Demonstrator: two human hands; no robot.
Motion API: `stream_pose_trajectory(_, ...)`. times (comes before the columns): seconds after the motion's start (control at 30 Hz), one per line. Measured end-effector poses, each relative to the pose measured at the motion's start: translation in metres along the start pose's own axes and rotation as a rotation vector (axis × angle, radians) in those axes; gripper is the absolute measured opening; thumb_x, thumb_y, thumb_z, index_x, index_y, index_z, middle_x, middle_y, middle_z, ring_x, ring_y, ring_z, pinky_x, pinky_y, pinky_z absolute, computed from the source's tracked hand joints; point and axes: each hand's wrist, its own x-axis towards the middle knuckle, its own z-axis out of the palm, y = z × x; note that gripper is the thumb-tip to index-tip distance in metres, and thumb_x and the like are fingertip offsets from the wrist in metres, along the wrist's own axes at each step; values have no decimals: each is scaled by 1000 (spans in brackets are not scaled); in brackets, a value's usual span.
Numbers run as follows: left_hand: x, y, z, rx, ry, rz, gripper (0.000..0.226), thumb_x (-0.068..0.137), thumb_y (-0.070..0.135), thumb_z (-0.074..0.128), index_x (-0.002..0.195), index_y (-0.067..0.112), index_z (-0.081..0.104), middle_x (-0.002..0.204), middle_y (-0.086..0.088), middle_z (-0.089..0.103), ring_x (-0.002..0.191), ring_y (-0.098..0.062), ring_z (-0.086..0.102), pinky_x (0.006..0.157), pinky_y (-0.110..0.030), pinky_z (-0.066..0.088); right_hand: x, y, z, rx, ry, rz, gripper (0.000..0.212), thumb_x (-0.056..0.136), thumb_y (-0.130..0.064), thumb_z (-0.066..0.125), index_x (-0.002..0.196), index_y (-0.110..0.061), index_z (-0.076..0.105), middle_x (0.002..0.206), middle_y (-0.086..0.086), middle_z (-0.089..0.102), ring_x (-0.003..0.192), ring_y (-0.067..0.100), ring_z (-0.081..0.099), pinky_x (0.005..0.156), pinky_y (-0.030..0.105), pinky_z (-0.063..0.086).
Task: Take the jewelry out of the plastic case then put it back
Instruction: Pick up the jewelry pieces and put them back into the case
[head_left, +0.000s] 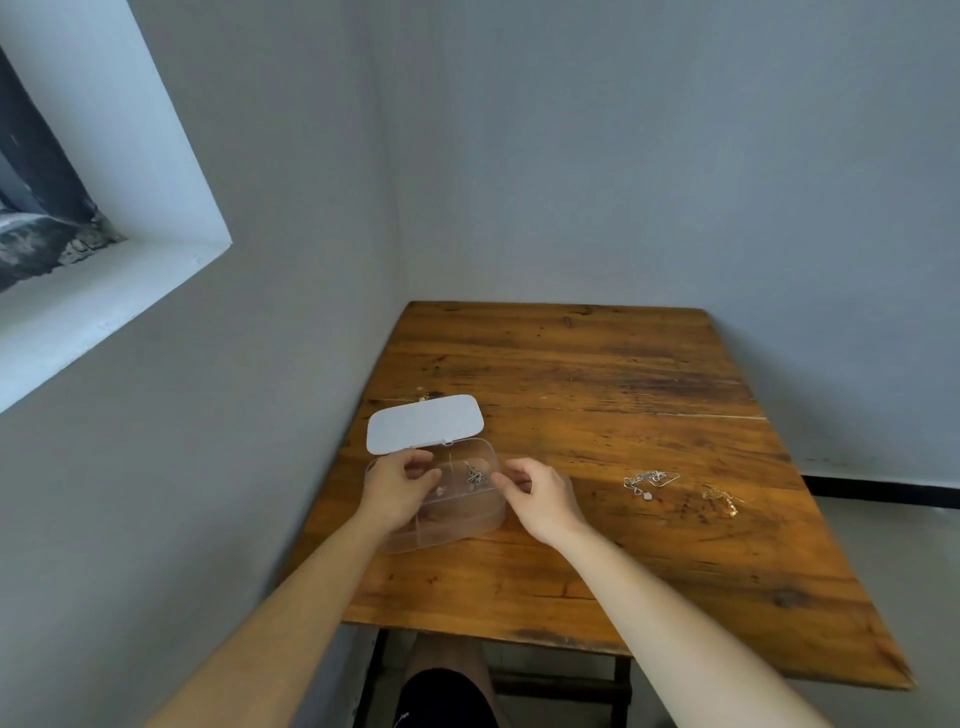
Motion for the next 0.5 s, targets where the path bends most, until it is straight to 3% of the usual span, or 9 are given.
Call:
stream_pose_trajectory(0.1, -5, 12, -1, 70, 21, 51, 38, 89, 20, 73, 126, 16, 65, 122, 0, 66, 114, -17, 61, 96, -33, 53, -7, 0, -8, 22, 16, 1, 42, 96, -40, 60, 133, -19, 60, 128, -1, 66, 111, 12, 62, 97, 31, 50)
stream_pose_trajectory(0.23, -19, 28, 6, 93, 31, 145, 34, 90, 23, 71, 123, 20, 65, 119, 4, 66, 109, -11, 60, 78, -15, 48, -20, 3, -26, 73, 78, 1, 33, 98, -33, 59, 129, -21, 62, 121, -4, 67, 101, 6, 58, 87, 22, 45)
stream_pose_trajectory(0.4, -43, 49, 40, 43, -27, 283, 26, 91, 24, 68, 117, 17, 68, 111, 4, 69, 107, -13, 63, 88, -24, 49, -50, 30, -52, 39, 187, 7, 28, 98, -29, 60, 125, -22, 64, 117, -6, 67, 101, 5, 58, 83, 15, 44)
stream_pose_trajectory(0.5, -61, 54, 70, 118, -106, 378, 30, 92, 26, 67, 121, 17, 65, 114, 3, 67, 107, -11, 62, 89, -22, 49, -69, 61, -70, -43, 307, 45, 24, 97, -29, 60, 118, -22, 67, 117, -6, 67, 104, 8, 60, 85, 19, 47)
